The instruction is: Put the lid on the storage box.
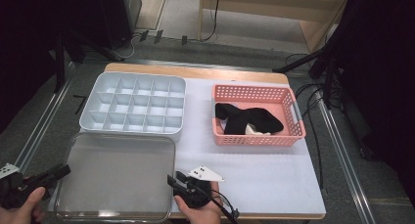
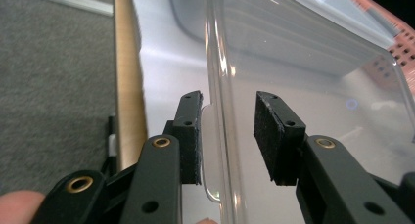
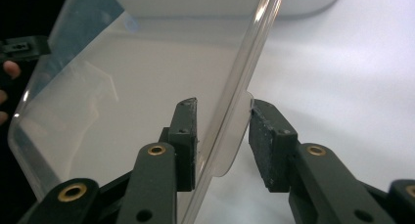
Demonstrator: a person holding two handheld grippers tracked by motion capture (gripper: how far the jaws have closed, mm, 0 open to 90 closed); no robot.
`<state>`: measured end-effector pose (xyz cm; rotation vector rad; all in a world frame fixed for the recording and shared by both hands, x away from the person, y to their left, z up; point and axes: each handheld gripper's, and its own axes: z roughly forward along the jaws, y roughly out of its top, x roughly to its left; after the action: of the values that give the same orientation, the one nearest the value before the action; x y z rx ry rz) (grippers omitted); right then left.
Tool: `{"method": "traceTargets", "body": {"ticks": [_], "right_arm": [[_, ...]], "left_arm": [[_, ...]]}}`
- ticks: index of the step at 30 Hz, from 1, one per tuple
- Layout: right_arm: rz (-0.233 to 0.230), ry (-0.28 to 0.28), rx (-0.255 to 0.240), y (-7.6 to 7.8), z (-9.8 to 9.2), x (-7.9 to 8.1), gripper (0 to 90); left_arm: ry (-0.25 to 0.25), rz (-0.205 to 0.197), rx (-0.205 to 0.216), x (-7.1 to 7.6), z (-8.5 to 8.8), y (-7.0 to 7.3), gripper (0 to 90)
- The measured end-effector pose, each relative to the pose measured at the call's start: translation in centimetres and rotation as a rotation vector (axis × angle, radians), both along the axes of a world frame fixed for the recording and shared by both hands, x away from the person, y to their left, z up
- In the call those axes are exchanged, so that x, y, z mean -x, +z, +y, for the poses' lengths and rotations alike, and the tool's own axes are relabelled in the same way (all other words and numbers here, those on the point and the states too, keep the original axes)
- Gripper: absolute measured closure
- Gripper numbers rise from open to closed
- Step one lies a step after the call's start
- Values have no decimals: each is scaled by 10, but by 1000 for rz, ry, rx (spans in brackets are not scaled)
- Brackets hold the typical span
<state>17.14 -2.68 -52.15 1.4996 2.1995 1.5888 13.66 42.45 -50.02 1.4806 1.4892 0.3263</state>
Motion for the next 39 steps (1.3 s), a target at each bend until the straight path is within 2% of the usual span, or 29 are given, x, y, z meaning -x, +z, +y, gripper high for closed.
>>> {"method": "traceTargets", "body": {"ticks": [2,5,7,10,14,17,21,22,28,35,39], "right_arm": [[20,0,-1,-2,0,-1,639],[30,3,4,-3,2,-3,628],[51,5,-1,-6,3,-6,615],[74,9,-1,-8,3,-9,608],[52,9,28,-6,5,-10,598],[39,11,43,-6,6,-10,594],[-8,-23,75,-6,5,-9,595],[-10,-24,64,-5,4,-10,586],[-60,-36,77,0,-5,-12,572],[-93,-60,74,3,-22,-15,558],[-103,-86,81,4,-34,-18,555]], "left_arm": [[4,3,7,0,0,-4,643],[1,8,-3,-1,0,-6,640],[-4,22,-26,-3,0,-7,631],[15,44,-19,-7,-2,-10,619],[17,47,-47,-7,-4,-7,619],[60,29,-88,-7,-6,-4,622],[90,0,-95,-5,-7,4,572],[94,-8,-91,-4,-8,7,571],[51,-50,-95,-6,-25,17,561],[-2,-62,-71,-16,-47,18,545],[-37,-71,-80,-21,-63,20,542]]}}
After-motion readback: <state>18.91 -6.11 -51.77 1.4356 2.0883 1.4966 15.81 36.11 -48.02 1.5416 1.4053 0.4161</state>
